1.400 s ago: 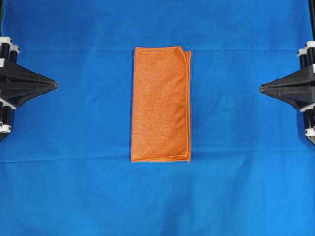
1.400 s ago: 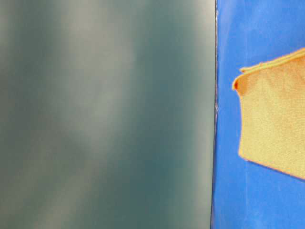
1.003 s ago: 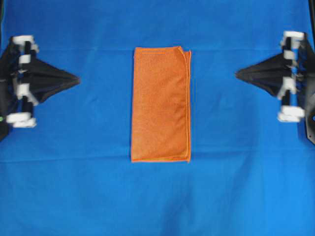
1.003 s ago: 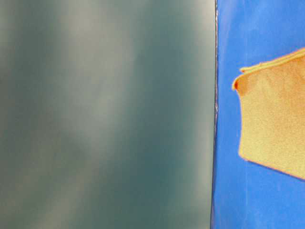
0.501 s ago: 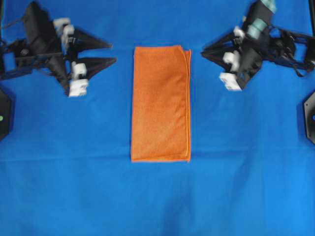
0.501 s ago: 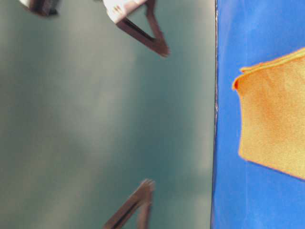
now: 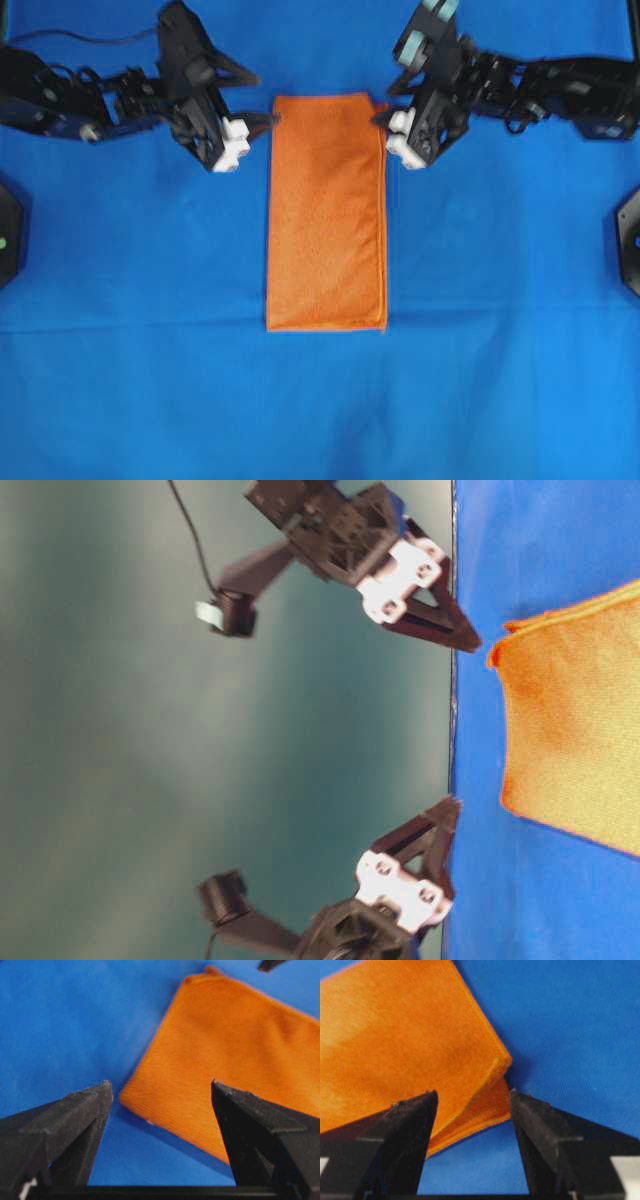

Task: Fold a vertical towel.
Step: 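Move both grippers toward the top corners of the orange towel, then pinch the towel's top left and right corners with both grippers, then lift the top edge and carry it down toward the bottom edge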

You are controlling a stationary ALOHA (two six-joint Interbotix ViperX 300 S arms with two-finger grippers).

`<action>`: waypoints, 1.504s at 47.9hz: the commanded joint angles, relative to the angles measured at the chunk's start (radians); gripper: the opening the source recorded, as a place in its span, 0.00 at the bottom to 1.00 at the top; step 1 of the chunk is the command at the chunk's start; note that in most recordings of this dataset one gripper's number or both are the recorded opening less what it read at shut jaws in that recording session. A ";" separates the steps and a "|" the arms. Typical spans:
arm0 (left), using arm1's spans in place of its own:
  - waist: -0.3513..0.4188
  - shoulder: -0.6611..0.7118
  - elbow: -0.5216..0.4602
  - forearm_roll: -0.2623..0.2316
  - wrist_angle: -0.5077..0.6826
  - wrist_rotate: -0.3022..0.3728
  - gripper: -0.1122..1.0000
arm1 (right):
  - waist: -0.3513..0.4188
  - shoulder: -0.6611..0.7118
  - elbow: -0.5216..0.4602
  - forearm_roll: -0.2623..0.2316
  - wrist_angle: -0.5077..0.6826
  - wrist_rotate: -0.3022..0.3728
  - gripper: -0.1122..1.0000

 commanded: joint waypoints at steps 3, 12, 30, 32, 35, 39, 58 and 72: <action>0.015 0.058 -0.048 -0.002 -0.035 0.000 0.78 | -0.015 0.017 -0.025 0.002 -0.003 0.002 0.66; 0.017 0.150 -0.086 -0.002 -0.051 -0.002 0.78 | -0.023 0.048 -0.026 0.002 -0.012 0.002 0.66; 0.017 0.175 -0.097 -0.002 -0.044 -0.002 0.75 | -0.025 0.114 -0.021 0.003 -0.066 0.003 0.54; 0.017 0.175 -0.095 -0.002 -0.038 -0.002 0.72 | -0.026 0.114 -0.020 0.003 -0.063 0.003 0.46; 0.017 0.175 -0.097 -0.002 -0.028 0.002 0.64 | -0.025 0.114 -0.021 0.005 -0.055 0.003 0.30; 0.015 0.176 -0.101 -0.002 -0.006 0.011 0.45 | -0.025 0.114 -0.021 0.005 -0.046 0.002 0.13; 0.014 0.164 -0.106 0.002 0.006 0.023 0.13 | -0.023 0.110 -0.028 0.003 -0.054 0.003 0.14; 0.069 0.143 -0.160 0.002 0.060 0.084 0.13 | -0.067 0.083 -0.040 0.003 -0.086 0.000 0.13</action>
